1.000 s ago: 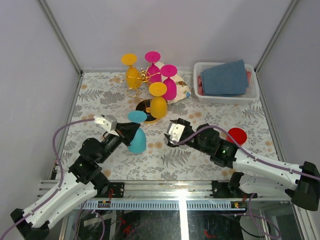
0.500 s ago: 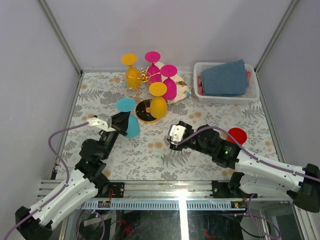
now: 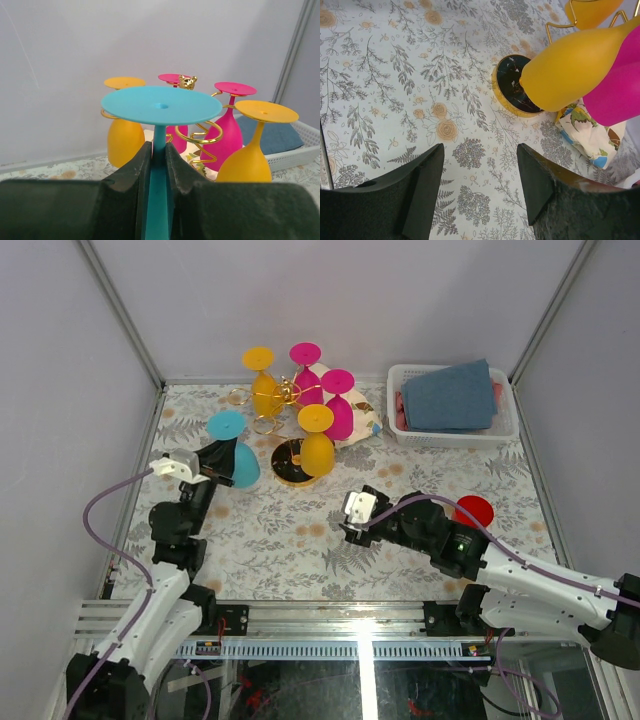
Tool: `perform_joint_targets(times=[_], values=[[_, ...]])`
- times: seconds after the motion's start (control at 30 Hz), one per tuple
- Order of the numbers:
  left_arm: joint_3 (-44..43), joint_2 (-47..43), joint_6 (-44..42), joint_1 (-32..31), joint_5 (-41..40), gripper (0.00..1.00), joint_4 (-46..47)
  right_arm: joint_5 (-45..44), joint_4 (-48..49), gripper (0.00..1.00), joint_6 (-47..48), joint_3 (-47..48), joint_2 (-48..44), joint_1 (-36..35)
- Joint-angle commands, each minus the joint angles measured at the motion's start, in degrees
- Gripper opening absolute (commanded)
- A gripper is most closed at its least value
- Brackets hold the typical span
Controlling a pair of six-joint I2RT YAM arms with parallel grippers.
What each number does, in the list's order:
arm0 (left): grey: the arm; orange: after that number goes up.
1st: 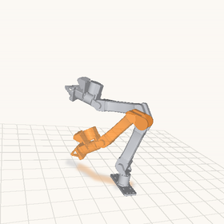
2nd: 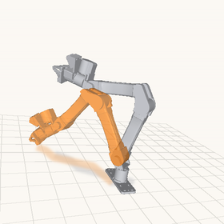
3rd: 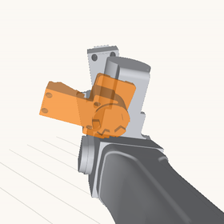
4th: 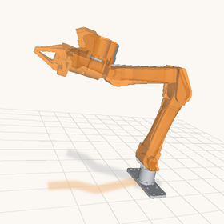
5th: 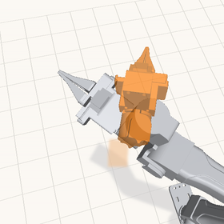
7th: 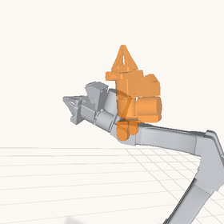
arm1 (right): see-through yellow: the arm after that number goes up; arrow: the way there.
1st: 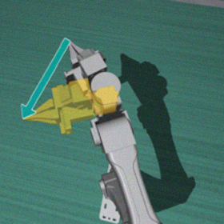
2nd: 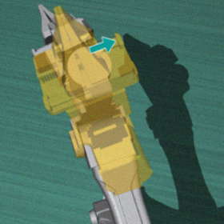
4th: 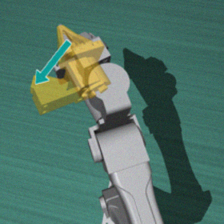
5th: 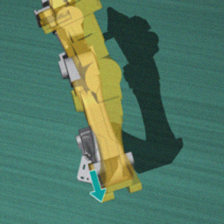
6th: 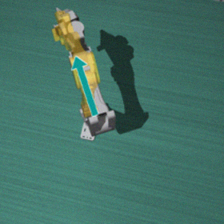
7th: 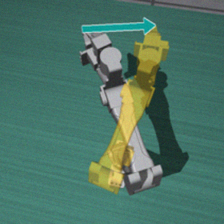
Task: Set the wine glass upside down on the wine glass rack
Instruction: Turn the wine glass upside down at the wine rack.
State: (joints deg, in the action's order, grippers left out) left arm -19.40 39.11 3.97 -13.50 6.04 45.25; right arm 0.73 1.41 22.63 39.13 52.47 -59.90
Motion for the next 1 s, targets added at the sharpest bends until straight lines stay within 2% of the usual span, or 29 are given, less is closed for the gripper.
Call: perform_joint_targets(times=[0.0, 0.13, 0.27, 0.97], values=[[-1.58, 2.29, 4.41, 7.19, 13.78, 0.0, 11.23, 1.06, 0.02, 0.67, -1.39, 2.64, -1.13, -0.31], [-2.09, 6.93, 12.8, 14.29, 25.44, 0.0, 19.43, 2.04, -1.09, 0.67, -1.31, 3.76, -0.22, -0.31], [-2.13, 11.47, 16.96, 16.26, 31.72, 0.0, 25.25, 2.57, -0.69, 0.67, -1.63, 3.76, 0.25, -0.35], [-3.82, 22.12, 22.57, 18.3, 35.0, 0.0, 33.17, 4.7, -2.28, 0.68, -0.86, 2.68, -1.77, -0.35]])
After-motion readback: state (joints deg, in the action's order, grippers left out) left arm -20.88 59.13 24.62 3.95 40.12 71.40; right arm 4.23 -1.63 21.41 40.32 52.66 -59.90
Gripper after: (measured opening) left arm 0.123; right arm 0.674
